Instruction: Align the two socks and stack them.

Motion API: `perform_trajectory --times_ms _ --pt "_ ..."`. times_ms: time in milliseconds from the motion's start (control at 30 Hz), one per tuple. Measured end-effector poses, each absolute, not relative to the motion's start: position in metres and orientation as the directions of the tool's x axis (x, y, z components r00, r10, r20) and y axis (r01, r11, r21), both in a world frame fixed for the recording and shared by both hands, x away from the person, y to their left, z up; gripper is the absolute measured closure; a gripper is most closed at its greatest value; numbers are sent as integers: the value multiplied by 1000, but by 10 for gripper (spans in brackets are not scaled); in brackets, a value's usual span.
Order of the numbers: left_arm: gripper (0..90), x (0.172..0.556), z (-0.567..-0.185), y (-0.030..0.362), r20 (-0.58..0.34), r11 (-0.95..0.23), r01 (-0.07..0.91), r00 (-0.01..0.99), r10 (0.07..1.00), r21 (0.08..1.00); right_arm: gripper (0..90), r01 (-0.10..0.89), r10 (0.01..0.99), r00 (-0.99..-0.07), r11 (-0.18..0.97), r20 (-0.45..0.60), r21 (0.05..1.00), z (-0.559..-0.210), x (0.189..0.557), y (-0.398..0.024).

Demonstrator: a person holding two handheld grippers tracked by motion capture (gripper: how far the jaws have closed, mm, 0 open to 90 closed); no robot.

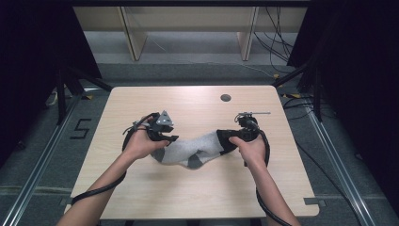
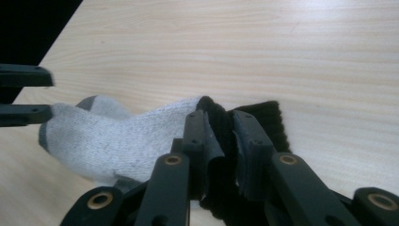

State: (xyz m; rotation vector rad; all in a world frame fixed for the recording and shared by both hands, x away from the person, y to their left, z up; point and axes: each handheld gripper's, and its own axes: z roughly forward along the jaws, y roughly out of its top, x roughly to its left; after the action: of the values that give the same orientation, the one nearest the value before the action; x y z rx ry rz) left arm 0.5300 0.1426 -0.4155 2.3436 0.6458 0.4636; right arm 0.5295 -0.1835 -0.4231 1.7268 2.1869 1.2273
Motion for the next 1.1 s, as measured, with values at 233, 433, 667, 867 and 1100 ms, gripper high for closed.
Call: perform_trajectory --times_ms 233,433,667,867,1100 --pt "531 533 -431 168 80 -633 421 790 607 650 733 780 893 -316 53 320 624 -429 550 -181" --pt "524 536 -442 176 53 -617 449 780 623 647 615 754 918 -320 97 234 650 -438 562 -183" --pt "508 531 -438 179 66 -601 433 773 631 672 444 761 950 -247 69 190 645 -448 562 -189" --pt "579 500 -432 191 62 -576 422 768 638 700 458 728 929 -333 144 162 670 -439 543 -205" --pt "537 488 -449 193 54 -564 434 757 651 703 463 755 929 -327 146 174 639 -450 532 -215"
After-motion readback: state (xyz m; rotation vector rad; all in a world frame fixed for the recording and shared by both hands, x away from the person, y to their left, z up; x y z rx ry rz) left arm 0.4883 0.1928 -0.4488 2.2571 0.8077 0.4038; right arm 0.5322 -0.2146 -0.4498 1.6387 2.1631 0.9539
